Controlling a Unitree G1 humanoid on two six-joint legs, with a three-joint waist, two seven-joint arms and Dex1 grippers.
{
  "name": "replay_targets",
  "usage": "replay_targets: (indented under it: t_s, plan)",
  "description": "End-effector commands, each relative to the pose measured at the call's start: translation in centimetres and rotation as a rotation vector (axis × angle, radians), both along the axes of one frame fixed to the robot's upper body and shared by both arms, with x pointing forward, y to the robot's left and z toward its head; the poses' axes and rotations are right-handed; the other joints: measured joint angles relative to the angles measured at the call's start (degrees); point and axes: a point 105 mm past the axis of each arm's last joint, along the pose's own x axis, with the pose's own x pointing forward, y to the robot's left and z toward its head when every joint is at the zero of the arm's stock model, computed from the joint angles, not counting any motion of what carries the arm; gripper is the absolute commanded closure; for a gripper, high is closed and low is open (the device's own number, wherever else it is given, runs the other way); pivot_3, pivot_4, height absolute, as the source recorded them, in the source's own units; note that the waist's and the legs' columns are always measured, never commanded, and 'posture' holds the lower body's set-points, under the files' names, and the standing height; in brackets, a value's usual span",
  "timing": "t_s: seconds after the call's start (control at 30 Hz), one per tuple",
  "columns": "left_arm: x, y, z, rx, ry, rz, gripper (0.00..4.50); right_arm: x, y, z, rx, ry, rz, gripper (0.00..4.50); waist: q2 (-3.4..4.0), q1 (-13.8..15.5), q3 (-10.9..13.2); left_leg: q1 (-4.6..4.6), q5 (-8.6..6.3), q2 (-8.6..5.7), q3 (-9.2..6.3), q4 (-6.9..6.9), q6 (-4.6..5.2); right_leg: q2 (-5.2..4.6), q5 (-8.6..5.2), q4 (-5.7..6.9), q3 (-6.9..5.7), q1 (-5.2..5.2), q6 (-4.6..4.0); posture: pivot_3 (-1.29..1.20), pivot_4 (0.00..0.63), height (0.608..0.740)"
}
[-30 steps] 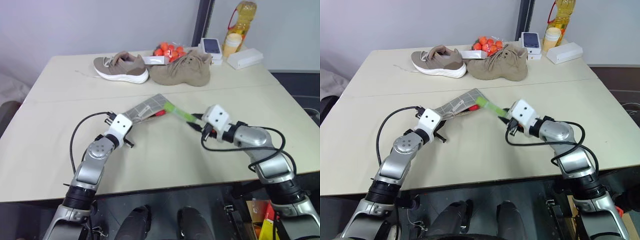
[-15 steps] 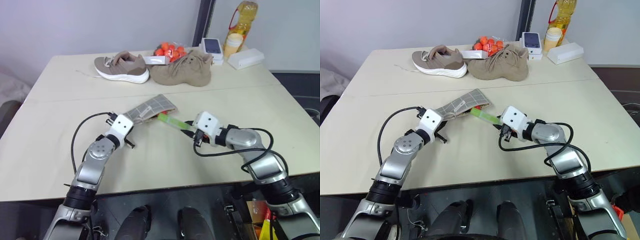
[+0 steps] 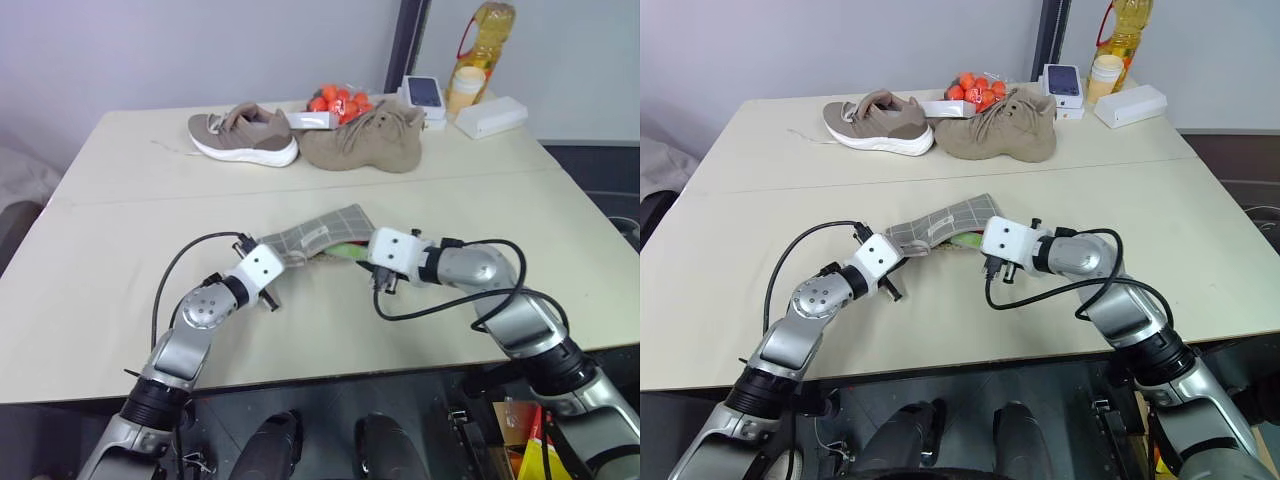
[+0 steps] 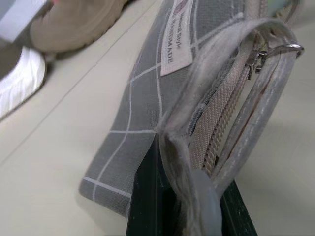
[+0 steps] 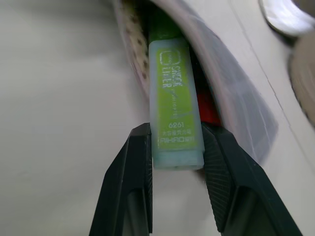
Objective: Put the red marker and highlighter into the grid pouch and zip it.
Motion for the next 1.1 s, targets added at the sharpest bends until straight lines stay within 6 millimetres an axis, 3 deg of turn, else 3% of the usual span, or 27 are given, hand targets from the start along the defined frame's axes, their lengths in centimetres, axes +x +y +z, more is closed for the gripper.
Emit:
replay_targets:
  t_s: [0.03,0.2,0.27,0.4,0.57,0.67,0.83,0.97,1.1]
  plan:
    - [-0.4,-1.0,1.3,-0.005,-0.056,-0.055,4.50,-0.5,1.9,1.5,-0.040,-0.075,0.082,3.65,0.00,0.0,0.0,0.00,0.00,0.00,0.00,0.00,0.00,0.00,0.00,0.00,0.00,0.00,0.00,0.00,0.150,0.740]
    - [-0.3,-0.6,1.4,-0.008,-0.054,-0.038,4.50,-0.5,2.1,2.0,-0.037,-0.093,0.087,1.30,0.00,0.0,0.0,0.00,0.00,0.00,-0.01,0.00,0.00,0.00,0.00,0.00,0.00,0.00,0.00,0.00,0.150,0.740]
    - [-0.2,-0.3,1.4,-0.019,-0.047,-0.018,4.50,-0.3,1.7,3.0,-0.011,-0.121,0.073,0.15,0.00,0.0,0.0,0.00,0.00,0.00,-0.01,0.00,0.00,0.00,0.00,0.00,0.00,0.00,0.00,0.00,0.150,0.740]
    - [0.5,0.2,2.0,-0.085,-0.024,0.029,4.50,-1.2,1.0,6.0,0.115,-0.146,0.107,0.06,0.00,0.0,0.0,-0.01,0.00,0.00,-0.03,0.00,0.01,0.01,0.00,0.00,-0.01,0.00,0.01,0.00,0.150,0.740]
    - [1.8,0.3,3.5,-0.199,0.033,0.057,4.50,-2.7,0.2,8.3,0.333,-0.037,0.126,0.06,-0.02,0.0,0.0,-0.01,0.00,0.00,-0.07,0.01,0.01,0.01,0.00,0.00,-0.05,0.03,0.01,0.00,0.150,0.740]
    - [2.8,0.2,4.3,-0.229,0.087,0.060,4.50,-2.9,0.5,8.4,0.395,-0.013,0.124,0.06,-0.03,0.0,0.0,-0.01,0.00,0.00,-0.07,0.02,0.01,0.01,0.00,0.00,-0.06,0.04,0.01,0.00,0.150,0.740]
    - [3.5,-0.5,5.6,-0.225,0.076,0.024,4.50,-2.1,3.0,6.9,0.410,-0.041,0.104,0.06,-0.03,-0.3,0.0,-0.01,0.00,0.01,-0.06,-0.01,0.01,0.03,0.00,0.02,-0.04,-0.02,0.01,0.00,0.150,0.740]
    - [3.4,-1.1,5.9,-0.114,-0.018,-0.012,4.50,-1.0,5.6,7.0,0.474,-0.057,0.090,0.06,-0.03,-0.3,0.0,-0.01,0.01,0.01,-0.04,-0.02,-0.01,0.03,0.01,0.03,-0.01,-0.06,0.00,0.00,0.150,0.740]
    - [3.2,-1.4,6.2,-0.024,-0.129,-0.043,4.50,-0.9,6.9,7.0,0.494,-0.040,0.118,0.06,-0.03,0.0,0.0,-0.01,0.02,-0.02,-0.06,0.00,-0.03,0.03,0.02,0.04,0.00,-0.04,-0.01,0.00,0.150,0.740]
